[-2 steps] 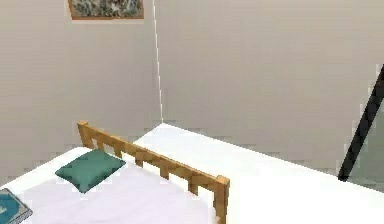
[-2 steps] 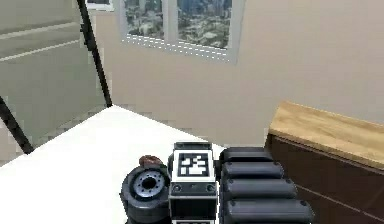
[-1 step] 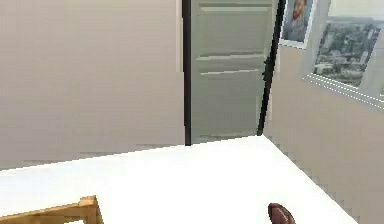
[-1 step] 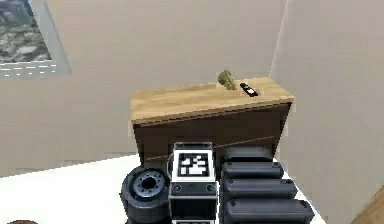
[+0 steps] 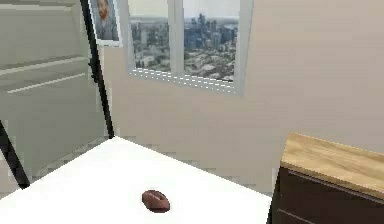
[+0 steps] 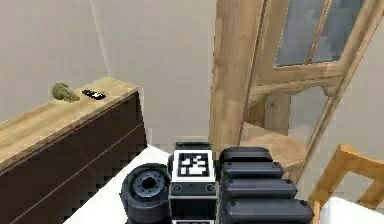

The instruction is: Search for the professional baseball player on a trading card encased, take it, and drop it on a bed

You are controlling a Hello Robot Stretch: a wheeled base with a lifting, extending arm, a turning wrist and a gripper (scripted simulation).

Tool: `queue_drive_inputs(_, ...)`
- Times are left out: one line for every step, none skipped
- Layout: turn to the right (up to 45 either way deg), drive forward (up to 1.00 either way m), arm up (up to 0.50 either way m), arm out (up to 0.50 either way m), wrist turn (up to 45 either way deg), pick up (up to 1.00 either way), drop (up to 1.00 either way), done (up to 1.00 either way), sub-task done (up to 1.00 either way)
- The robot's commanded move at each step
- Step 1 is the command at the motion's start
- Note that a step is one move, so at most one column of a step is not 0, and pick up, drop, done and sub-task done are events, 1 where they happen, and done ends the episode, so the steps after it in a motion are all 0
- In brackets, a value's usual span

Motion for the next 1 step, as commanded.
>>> queue_drive_inputs(21.0,0.0,0.0,0.0,0.0,0.0,0.0,0.0,0.0)
